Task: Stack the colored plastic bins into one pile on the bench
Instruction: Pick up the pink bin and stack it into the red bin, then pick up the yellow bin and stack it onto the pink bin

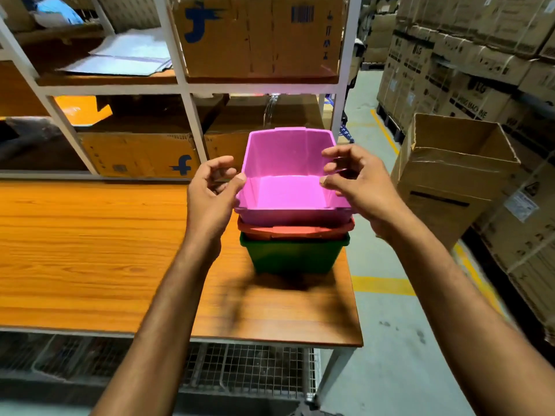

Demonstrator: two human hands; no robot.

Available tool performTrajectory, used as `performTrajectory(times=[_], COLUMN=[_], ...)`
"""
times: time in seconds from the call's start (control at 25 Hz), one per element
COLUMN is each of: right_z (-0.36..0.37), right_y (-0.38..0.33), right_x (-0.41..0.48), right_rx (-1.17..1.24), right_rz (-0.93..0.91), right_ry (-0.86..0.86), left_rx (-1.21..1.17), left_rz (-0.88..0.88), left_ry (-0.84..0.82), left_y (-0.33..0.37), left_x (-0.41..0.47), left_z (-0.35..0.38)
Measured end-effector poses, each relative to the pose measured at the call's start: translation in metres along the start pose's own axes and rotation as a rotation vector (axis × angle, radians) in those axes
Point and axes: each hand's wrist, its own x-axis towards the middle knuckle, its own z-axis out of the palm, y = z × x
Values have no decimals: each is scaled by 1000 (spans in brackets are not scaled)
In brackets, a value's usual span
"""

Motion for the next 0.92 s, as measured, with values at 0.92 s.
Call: performTrajectory(times=[0.92], right_z=[290], right_y=[24], right_x=[-255], right_rx=[1], right_rz=[7], right_ry=[-580], left_rx=[839], left_rz=[-101], left_ry=[216], left_y=[-93], left_x=[-250], left_z=[-304])
